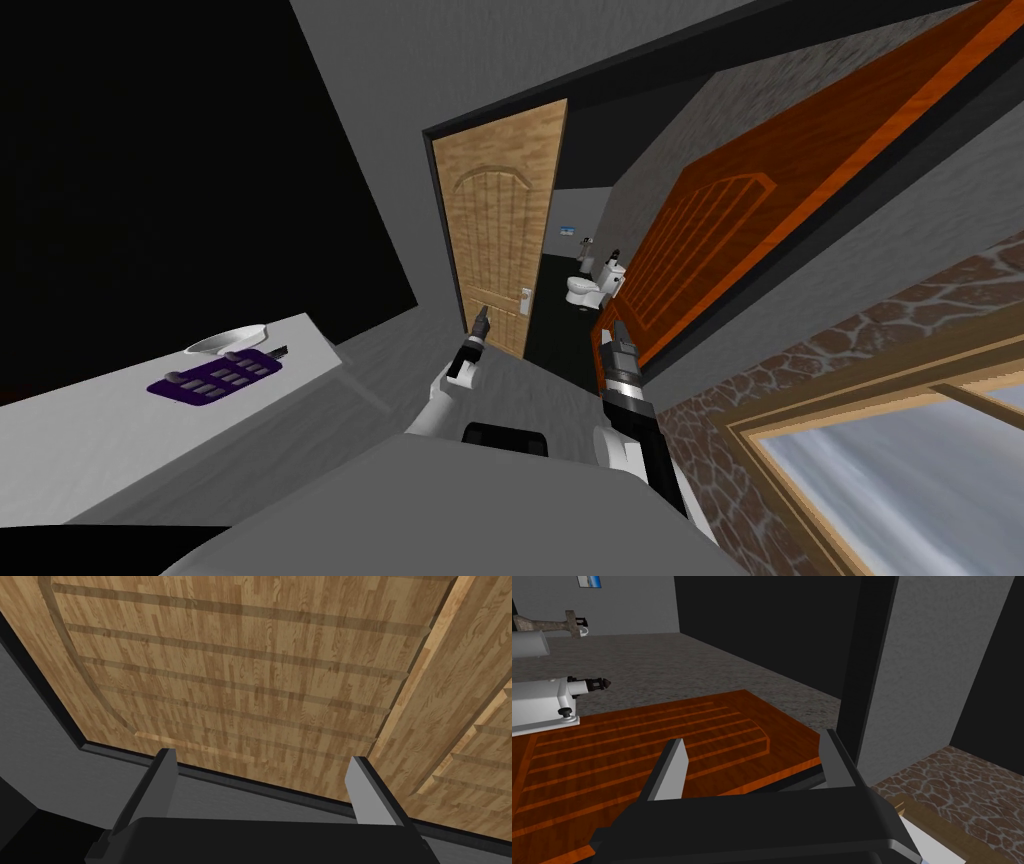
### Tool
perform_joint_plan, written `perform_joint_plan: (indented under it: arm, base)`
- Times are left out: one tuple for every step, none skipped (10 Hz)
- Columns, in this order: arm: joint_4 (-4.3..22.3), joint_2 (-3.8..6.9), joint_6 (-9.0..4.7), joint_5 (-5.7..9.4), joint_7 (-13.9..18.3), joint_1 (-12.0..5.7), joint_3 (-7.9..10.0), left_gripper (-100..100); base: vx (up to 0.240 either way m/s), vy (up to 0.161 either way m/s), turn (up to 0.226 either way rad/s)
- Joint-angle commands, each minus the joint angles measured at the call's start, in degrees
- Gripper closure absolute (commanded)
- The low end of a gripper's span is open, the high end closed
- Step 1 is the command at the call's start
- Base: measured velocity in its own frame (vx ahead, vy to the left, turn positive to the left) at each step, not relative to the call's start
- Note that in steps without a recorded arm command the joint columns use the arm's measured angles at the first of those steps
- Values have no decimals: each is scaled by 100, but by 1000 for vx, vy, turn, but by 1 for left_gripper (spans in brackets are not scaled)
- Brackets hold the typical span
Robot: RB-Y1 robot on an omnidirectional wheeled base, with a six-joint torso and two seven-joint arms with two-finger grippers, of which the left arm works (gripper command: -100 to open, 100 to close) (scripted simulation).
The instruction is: Push the door open
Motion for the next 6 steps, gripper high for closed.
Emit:
perform_joint_plan:
  arm:
    - [286,-28,30,46,-29,-193,-37,-100]
    - [315,-28,30,46,-29,-193,-37,-100]
    - [508,-48,38,74,-46,-303,-66,-100]
    - [684,-68,46,102,-64,-414,-94,-100]
    - [863,-87,55,129,-82,-524,-123,-100]
    - [1034,-111,62,155,-98,-626,-150,-100]
  base:
    - [81,2,-73]
    - [55,6,-24]
    - [54,6,-39]
    - [72,8,-70]
    - [97,16,-71]
    - [104,2,-56]
